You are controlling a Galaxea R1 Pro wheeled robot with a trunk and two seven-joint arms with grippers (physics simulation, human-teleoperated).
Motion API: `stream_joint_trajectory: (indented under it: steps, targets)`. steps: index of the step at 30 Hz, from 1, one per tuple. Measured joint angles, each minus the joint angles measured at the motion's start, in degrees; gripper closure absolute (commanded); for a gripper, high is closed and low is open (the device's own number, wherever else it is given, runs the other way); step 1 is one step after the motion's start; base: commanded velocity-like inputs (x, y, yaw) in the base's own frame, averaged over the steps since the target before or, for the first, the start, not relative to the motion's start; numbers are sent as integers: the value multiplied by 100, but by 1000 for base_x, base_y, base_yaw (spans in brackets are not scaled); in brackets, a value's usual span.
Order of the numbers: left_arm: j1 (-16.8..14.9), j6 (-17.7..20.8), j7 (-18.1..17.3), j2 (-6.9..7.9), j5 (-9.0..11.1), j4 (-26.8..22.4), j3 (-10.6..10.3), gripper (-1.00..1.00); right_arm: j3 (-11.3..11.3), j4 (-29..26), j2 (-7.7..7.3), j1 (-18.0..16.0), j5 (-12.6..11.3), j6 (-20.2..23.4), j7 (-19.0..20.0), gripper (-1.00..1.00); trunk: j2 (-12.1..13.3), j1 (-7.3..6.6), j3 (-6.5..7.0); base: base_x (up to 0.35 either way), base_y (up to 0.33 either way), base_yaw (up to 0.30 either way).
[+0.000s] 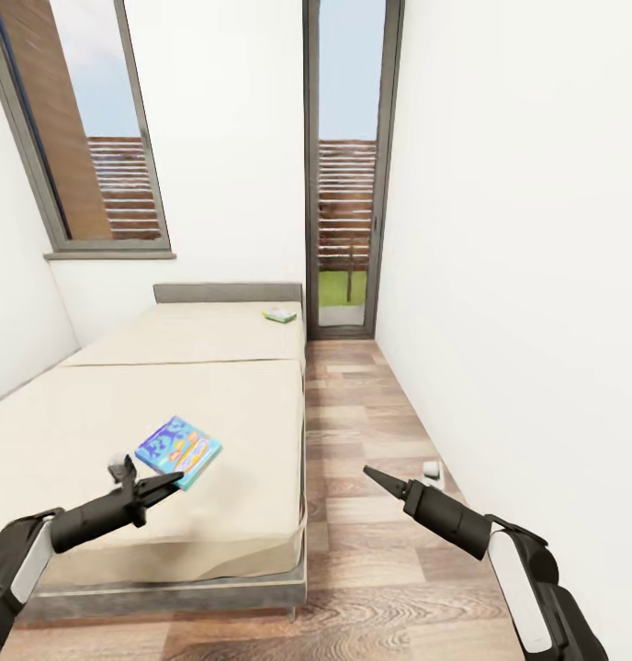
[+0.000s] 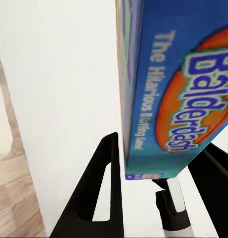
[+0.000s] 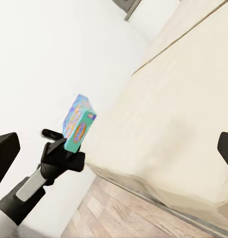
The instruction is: Put all the toys in the child's room - the three board games (two on the bed and one on the table), the two jigsaw puzzles on the table, and the tennis ball on the table - inside the toy box on the table in the child's room.
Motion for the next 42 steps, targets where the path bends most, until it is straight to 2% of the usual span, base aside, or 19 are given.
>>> stream_joint_trajectory:
  steps: [2,4,6,8,14,16,21,28,35,42]
  targets:
    - [-1,-13,-667,248,-27,-93,-390,100,-24,-15,0,0,-27,-11,9,-100,80,-44,36,0,0,0]
    - [-4,-28,-985,378,-59,-128,-624,100,-41,-23,-5,0,-53,-55,23,-100,161,-88,71,0,0,0]
    - [-11,-35,-1140,474,-73,-153,-771,100,-59,-25,-12,2,-68,-121,43,-100,241,-132,107,0,0,0]
    - [-16,-38,-1143,529,-83,-195,-851,100,-73,-39,-30,17,-78,-174,58,-100,321,-175,143,0,0,0]
    - [-21,-50,-1143,624,-79,-370,-941,100,-82,-58,-78,54,-83,-223,112,-100,562,-307,251,0,0,0]
    - [-9,-53,-1143,730,-75,-537,-972,100,-84,-61,-91,56,-83,-226,128,-100,642,-351,287,0,0,0]
    - [3,-53,-1144,833,-77,-731,-979,100,-82,-59,-95,53,-78,-236,98,-100,843,-461,377,0,0,0]
    - [9,-92,-1144,1130,-81,-778,-979,100,-25,-65,-62,51,-8,-208,40,-100,1123,-615,502,0,0,0]
    - [11,-103,-1143,1313,-74,-782,-976,100,-8,-69,-77,32,-2,-209,-219,-100,1404,-769,628,0,0,0]
    - [11,-112,-1143,1400,-74,-764,-961,100,7,-149,-30,37,13,-239,-276,-100,1685,-921,754,-41,0,9]
